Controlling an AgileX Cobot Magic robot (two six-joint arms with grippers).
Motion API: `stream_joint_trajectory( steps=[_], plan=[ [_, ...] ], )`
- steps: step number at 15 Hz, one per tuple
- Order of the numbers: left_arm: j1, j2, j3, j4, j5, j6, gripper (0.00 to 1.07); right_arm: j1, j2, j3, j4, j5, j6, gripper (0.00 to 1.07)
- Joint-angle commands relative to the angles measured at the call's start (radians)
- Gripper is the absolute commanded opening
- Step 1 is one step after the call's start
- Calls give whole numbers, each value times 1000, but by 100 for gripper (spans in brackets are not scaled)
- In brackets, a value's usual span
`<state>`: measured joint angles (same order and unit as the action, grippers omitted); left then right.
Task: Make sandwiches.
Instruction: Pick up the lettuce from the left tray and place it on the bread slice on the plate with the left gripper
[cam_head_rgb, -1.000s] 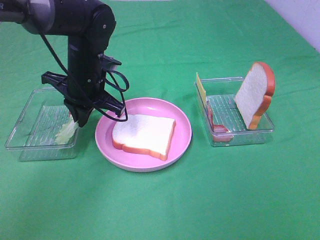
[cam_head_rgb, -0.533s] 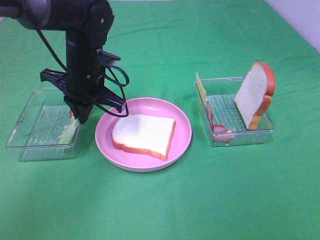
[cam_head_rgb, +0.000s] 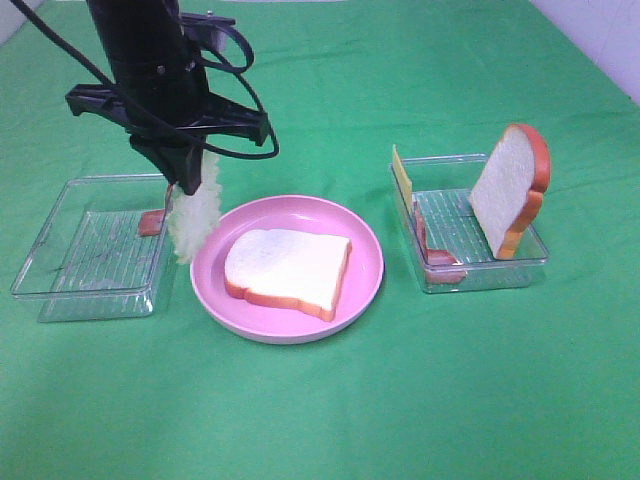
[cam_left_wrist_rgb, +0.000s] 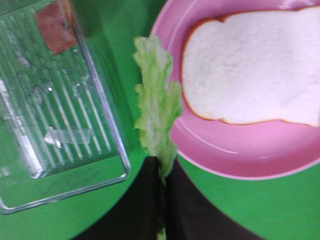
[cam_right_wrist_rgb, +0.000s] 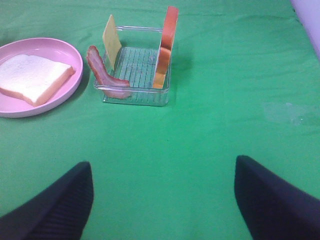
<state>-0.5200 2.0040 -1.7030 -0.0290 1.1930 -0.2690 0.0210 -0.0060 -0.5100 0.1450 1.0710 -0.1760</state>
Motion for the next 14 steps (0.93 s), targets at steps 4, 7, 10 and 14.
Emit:
stream_joint_trajectory(
  steps=[4, 7, 10, 14],
  plan=[
    [-2, 41, -1, -478, -169, 274, 0, -4, -14, 3, 0, -6, -12, 74],
    [-2, 113, -1, -514, -188, 296, 0, -4, -14, 3, 0, -6, -12, 74],
    [-2, 158, 0, -370, -182, 248, 0, -4, -14, 3, 0, -6, -12, 74],
    [-2, 158, 0, -237, -186, 141, 0, -4, -14, 3, 0, -6, -12, 74]
  ],
)
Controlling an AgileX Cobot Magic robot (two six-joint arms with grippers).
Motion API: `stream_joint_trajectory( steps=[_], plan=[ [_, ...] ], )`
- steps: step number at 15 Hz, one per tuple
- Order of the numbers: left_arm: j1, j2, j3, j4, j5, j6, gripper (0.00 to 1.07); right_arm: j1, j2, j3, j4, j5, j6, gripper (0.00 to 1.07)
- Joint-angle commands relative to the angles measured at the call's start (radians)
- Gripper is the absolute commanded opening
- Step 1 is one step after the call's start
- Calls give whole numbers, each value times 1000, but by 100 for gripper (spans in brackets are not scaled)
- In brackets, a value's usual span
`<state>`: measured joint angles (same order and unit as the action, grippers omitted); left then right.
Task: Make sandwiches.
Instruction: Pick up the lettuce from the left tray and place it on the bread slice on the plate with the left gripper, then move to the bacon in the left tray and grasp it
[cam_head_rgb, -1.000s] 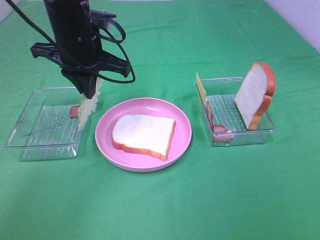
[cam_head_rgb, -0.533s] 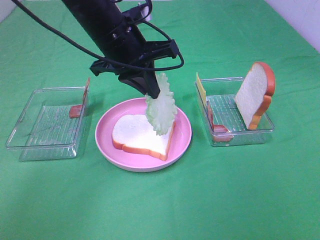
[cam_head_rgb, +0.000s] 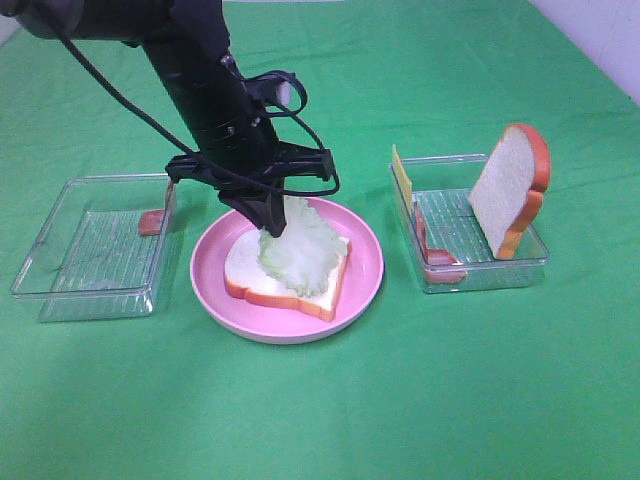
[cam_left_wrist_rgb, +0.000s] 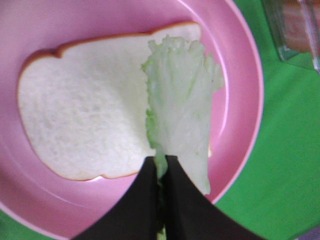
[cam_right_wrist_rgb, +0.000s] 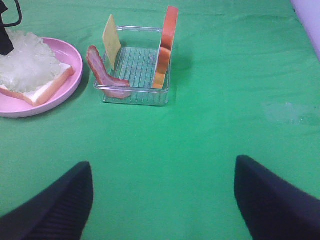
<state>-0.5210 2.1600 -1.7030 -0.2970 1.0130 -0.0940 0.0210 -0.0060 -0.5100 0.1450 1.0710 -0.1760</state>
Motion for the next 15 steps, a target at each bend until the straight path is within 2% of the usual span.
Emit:
stream_joint_trajectory(
  steps=[1, 2, 4, 6, 8, 10, 13, 15],
  plan=[
    [-1, 2, 0, 32, -6, -38, 0, -4, -14, 3, 0, -6, -12, 74],
    [-1, 2, 0, 32, -14, -38, 1, -4, -14, 3, 0, -6, -12, 74],
    [-1, 2, 0, 32, -25, -38, 13, -4, -14, 3, 0, -6, -12, 74],
    [-1, 2, 0, 32, -39, -38, 36, -4, -14, 3, 0, -6, -12, 74],
    [1, 0, -3, 43, -47, -39, 66, -4, -14, 3, 0, -6, -12, 74],
    [3, 0, -40, 68, -28, -41, 75, -4, -14, 3, 0, -6, -12, 74],
    [3, 0, -148, 128, 59, -96, 75, -4, -14, 3, 0, -6, -12, 74],
    [3, 0, -252, 222, 184, -151, 75, -4, -14, 3, 0, -6, -12, 74]
  ],
)
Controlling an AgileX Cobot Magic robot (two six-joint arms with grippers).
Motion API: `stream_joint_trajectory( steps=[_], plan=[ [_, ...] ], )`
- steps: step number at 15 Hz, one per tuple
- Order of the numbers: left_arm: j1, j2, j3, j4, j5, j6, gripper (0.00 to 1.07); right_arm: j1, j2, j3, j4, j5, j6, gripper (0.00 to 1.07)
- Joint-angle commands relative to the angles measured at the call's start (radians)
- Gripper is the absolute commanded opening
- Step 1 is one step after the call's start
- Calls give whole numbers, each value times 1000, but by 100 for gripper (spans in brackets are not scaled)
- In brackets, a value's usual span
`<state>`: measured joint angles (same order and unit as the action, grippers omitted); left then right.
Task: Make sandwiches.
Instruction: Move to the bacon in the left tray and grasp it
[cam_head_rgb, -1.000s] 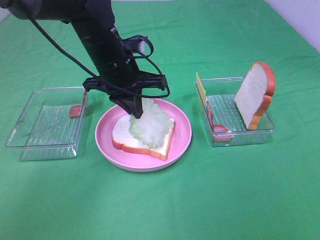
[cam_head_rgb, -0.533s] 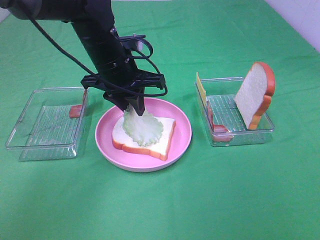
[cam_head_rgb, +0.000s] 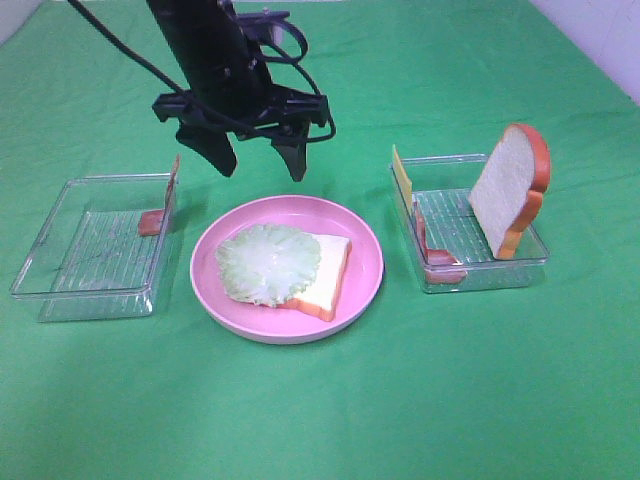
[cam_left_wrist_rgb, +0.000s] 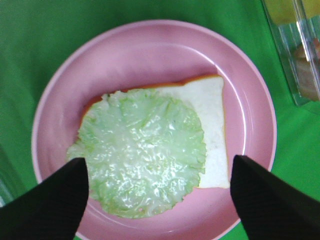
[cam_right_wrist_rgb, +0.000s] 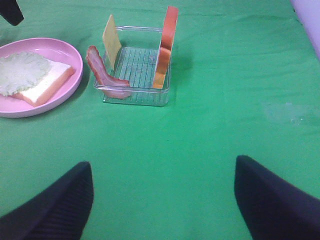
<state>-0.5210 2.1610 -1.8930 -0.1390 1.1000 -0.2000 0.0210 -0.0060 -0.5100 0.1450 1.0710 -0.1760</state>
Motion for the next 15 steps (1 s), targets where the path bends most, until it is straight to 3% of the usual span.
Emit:
stream_joint_trajectory(
  steps=[1, 5, 10, 12, 15],
  plan=[
    [3, -1, -118, 118, 165, -66, 75, -4, -14, 3, 0, -6, -12, 74],
    [18, -4, -182, 277, 187, -112, 75, -4, -14, 3, 0, -6, -12, 74],
    [145, 0, -163, 190, 187, -117, 75, -4, -14, 3, 0, -6, -12, 74],
    [189, 2, -80, 195, 185, -117, 75, -4, -14, 3, 0, -6, -12, 74],
    [189, 33, -57, 214, 183, -116, 75, -4, -14, 3, 0, -6, -12, 74]
  ],
)
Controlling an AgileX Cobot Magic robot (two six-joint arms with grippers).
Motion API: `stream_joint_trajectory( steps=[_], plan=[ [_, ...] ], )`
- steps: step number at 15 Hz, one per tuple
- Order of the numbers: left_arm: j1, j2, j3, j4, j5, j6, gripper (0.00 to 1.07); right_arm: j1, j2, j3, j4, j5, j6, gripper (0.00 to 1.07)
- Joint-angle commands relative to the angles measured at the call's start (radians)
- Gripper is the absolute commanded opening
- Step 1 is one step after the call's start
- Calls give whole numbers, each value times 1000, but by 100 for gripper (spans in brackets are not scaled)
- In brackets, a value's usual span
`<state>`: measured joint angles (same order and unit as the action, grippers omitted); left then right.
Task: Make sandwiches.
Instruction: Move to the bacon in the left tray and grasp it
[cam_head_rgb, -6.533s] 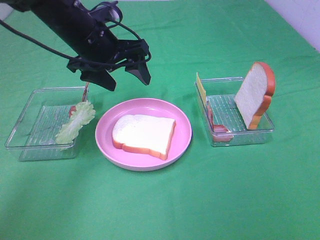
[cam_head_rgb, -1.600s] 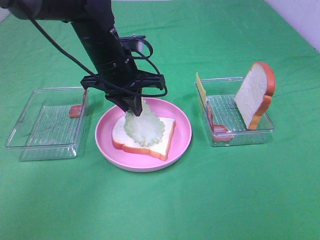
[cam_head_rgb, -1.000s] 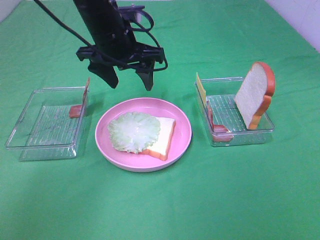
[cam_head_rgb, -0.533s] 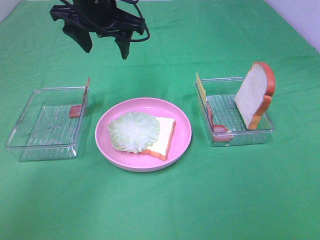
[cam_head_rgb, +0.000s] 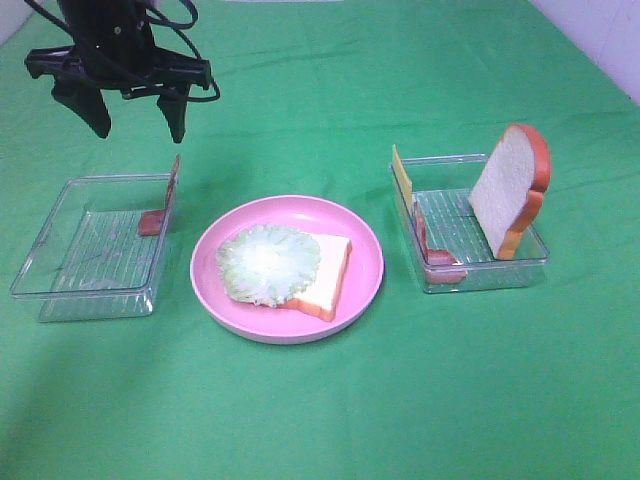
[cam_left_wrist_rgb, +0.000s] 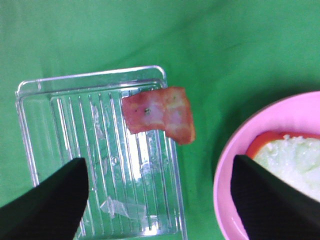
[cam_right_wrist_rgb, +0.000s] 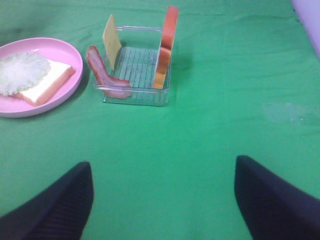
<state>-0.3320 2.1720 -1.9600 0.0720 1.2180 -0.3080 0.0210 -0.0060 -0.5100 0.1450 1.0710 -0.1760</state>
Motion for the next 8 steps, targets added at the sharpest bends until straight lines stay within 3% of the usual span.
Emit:
stream_joint_trajectory(
  steps=[1, 3, 8],
  plan=[
    [0, 43, 10, -5, 57, -8, 75, -4, -14, 3, 0, -6, -12, 74],
    [0, 78, 10, -6, 42, -8, 74, -4, -14, 3, 0, -6, -12, 74],
    [-1, 130, 8, -16, -37, -7, 59, -4, -14, 3, 0, -6, -12, 74]
  ],
)
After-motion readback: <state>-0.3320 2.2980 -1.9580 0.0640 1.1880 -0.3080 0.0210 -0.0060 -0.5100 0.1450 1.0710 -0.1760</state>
